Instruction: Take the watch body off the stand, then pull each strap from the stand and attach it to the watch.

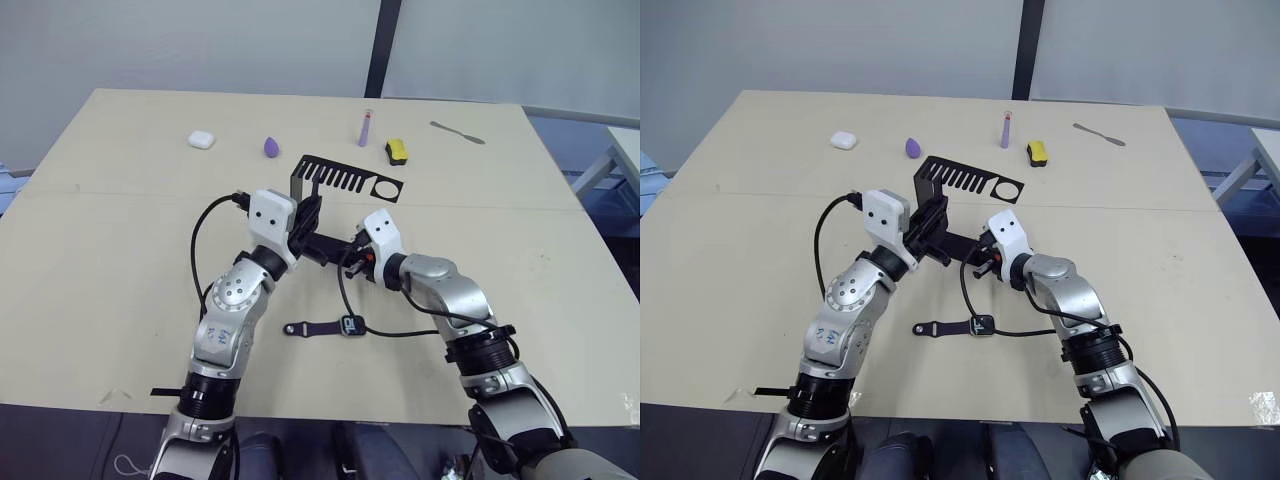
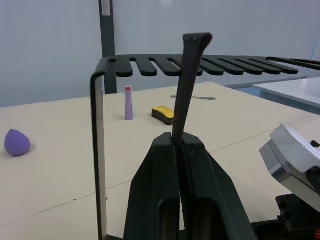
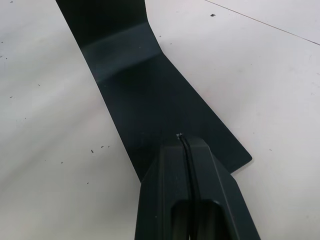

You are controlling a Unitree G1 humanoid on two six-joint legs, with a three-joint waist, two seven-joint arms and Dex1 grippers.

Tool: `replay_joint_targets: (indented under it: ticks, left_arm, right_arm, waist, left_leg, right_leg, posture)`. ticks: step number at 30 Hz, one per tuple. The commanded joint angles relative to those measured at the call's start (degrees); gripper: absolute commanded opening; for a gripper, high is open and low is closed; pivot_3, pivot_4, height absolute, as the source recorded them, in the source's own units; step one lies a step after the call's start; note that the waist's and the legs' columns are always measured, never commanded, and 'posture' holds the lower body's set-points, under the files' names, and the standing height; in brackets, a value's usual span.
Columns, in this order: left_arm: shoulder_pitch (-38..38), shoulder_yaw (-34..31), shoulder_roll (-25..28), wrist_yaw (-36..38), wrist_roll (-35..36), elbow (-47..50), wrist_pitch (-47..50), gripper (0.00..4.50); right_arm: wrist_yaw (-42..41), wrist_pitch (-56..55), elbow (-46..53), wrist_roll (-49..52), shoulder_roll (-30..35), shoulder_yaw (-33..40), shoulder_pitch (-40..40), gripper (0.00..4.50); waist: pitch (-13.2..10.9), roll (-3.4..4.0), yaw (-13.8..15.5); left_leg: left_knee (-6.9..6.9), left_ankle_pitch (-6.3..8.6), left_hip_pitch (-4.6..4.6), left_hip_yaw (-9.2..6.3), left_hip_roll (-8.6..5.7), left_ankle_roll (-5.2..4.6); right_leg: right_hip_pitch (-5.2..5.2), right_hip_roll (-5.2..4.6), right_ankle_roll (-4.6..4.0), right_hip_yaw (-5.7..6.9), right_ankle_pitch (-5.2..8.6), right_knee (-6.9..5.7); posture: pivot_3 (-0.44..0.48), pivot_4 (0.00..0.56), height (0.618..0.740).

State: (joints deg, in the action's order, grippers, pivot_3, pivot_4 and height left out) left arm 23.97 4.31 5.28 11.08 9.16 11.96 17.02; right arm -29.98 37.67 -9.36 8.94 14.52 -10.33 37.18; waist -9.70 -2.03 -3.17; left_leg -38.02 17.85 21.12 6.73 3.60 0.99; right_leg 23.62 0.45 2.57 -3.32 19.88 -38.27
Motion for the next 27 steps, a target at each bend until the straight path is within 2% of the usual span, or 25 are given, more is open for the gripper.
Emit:
replay_joint_targets:
  ticks: [1,4,8,12,15,18,19,20,22,23,27]
  left_arm:
    - [-1.0,-1.0,0.8,1.3,1.4,5.1,0.0,0.1]
    - [-2.6,-3.0,4.2,6.0,6.2,9.2,4.3,0.1]
    - [-2.9,-7.4,11.3,16.8,22.7,12.9,17.4,0.1]
    - [1.0,-11.1,17.3,24.7,36.0,9.0,28.5,0.1]
    - [4.9,-11.0,20.4,30.4,42.4,5.9,34.4,0.0]
    - [8.4,-9.3,21.6,35.1,45.5,2.8,37.8,0.0]
    - [9.3,-8.8,21.6,36.0,46.0,1.8,38.6,0.0]
    - [10.1,-8.1,21.5,37.2,46.3,1.0,39.1,0.0]
    - [11.9,-6.9,20.8,38.9,46.8,-0.8,40.0,0.0]
    - [12.8,-6.7,20.1,39.3,47.3,-1.9,40.5,0.0]
    - [15.9,-5.7,17.5,40.2,46.8,-5.8,40.8,0.0]
  right_arm:
    - [0.9,1.5,-0.3,-0.8,0.0,0.2,-1.1,0.0]
    - [0.4,0.6,0.2,-0.4,0.3,0.7,-1.0,0.0]
    - [-2.5,-4.2,7.0,1.2,2.2,1.9,-3.2,0.0]
    - [-6.9,-0.4,20.2,7.7,7.6,6.7,-8.8,0.0]
    - [-12.5,5.5,32.4,20.5,11.8,14.3,-15.0,0.81]
    - [-12.5,15.1,40.6,38.0,14.1,23.7,-18.6,2.2]
    - [-11.6,17.2,41.9,42.8,14.5,25.7,-19.0,2.82]
    - [-9.9,19.2,42.7,48.3,14.7,27.6,-19.3,3.2]
    - [-4.9,21.5,42.9,58.9,14.7,30.1,-18.9,4.25]
    - [-1.7,21.8,42.8,63.9,14.6,30.7,-18.6,4.48]
    - [10.3,19.7,41.7,75.7,13.6,28.9,-15.9,4.48]
  waist:
    - [0.0,0.0,0.0]
    - [0.0,0.0,-0.1]
    - [0.0,0.04,-0.1]
    - [-0.1,0.1,0.2]
    - [-0.1,0.1,0.4]
    - [-0.1,0.11,0.1]
    - [-0.1,0.13,-0.1]
    - [-0.1,0.13,-0.2]
    - [-0.1,0.14,-0.3]
    - [-0.1,0.14,-0.3]
    - [-0.1,0.14,-0.2]
  left_leg:
    - [0.0,0.0,0.0,0.0,0.0,0.0]
    - [0.02,0.0,-0.01,0.0,0.0,0.0]
    - [0.06,-0.01,0.02,-0.01,0.01,0.02]
    - [0.02,-0.01,0.13,-0.05,-0.02,0.01]
    - [0.03,0.0,0.15,-0.14,-0.02,0.01]
    - [0.09,0.0,0.1,-0.16,-0.01,0.02]
    - [0.09,0.01,0.08,-0.15,-0.01,0.02]
    - [0.09,0.0,0.07,-0.13,-0.01,0.02]
    - [0.1,0.0,0.01,-0.13,0.01,0.03]
    - [0.12,-0.01,0.02,-0.14,0.0,0.04]
    - [0.1,-0.01,0.1,-0.14,-0.01,0.03]
  right_leg:
    - [0.0,0.0,0.0,0.0,0.0,0.0]
    - [0.01,0.0,0.0,0.0,0.0,-0.01]
    - [0.04,0.01,0.0,0.01,0.0,-0.02]
    - [0.05,-0.04,0.0,0.05,0.0,0.07]
    - [0.01,-0.02,0.01,0.11,0.0,0.16]
    - [-0.04,0.0,0.01,0.11,0.0,0.19]
    - [-0.06,0.0,0.01,0.1,0.0,0.2]
    - [-0.06,0.0,0.01,0.08,0.0,0.18]
    - [-0.07,0.04,0.01,0.07,0.0,0.16]
    - [-0.06,0.04,0.0,0.07,0.0,0.16]
    - [-0.03,0.04,0.0,0.05,0.0,0.2]
  posture:
    - [0.0,0.15,0.74]
    - [0.0,0.15,0.74]
    - [0.0,0.15,0.74]
    - [0.0,0.15,0.74]
    - [0.0,0.15,0.74]
    - [0.0,0.15,0.74]
    - [0.0,0.15,0.74]
    - [0.0,0.15,0.74]
    - [0.0,0.15,0.74]
    - [0.0,0.15,0.74]
    - [0.0,0.15,0.74]
